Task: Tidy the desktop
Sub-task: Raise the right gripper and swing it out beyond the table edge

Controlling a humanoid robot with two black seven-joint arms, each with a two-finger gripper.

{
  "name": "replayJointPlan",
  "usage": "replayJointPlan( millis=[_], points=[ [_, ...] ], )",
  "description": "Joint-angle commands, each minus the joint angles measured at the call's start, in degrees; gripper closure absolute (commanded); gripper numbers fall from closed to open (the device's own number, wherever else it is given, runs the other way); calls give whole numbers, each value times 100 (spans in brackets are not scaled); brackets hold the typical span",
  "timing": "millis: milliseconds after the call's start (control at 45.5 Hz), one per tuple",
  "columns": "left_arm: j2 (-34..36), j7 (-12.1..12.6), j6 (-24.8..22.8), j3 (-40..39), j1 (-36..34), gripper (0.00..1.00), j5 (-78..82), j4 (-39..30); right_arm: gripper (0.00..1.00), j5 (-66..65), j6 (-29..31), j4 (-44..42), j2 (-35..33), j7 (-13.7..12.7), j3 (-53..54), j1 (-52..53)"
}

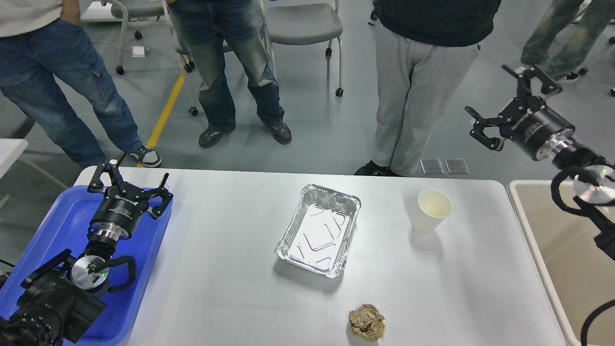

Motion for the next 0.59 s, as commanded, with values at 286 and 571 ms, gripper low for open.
replayJointPlan(
  millis=[286, 571],
  points=[
    [0, 0, 0, 0, 0, 0, 0, 0, 0, -343, -437, 458, -250, -40, -2014, 1652],
    [0, 0, 0, 0, 0, 0, 0, 0, 0, -273, -393, 458, -514, -198, -3394, 2910]
  ],
)
